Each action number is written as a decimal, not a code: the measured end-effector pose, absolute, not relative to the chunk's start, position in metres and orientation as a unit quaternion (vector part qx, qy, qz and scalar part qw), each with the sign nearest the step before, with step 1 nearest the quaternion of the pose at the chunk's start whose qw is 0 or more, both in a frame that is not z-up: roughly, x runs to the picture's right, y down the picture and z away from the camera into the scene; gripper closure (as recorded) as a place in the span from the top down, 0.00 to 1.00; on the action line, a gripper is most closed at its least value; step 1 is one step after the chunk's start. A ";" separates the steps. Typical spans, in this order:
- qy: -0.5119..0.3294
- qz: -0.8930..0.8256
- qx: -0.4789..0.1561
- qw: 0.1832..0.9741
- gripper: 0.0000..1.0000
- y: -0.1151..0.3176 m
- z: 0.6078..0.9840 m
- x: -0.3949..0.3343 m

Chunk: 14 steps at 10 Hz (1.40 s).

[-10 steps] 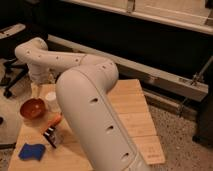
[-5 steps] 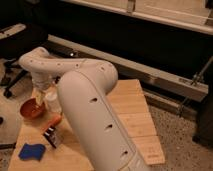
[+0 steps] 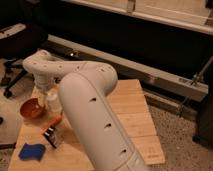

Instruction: Place the ceramic cup over the eraser

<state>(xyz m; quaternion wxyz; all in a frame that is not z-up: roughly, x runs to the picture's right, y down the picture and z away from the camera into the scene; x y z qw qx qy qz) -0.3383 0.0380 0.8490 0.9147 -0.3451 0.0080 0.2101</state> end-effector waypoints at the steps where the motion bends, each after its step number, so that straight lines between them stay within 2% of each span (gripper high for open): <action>1: 0.008 0.206 -0.345 0.916 0.80 0.039 0.852 -0.337; 5: 0.015 0.190 -0.352 0.917 0.80 0.046 0.864 -0.337; 6: 0.015 0.187 -0.356 0.915 0.76 0.048 0.865 -0.338; 13: 0.023 0.167 -0.375 0.912 0.06 0.055 0.867 -0.339; 14: 0.033 0.171 -0.379 0.909 0.01 0.053 0.862 -0.338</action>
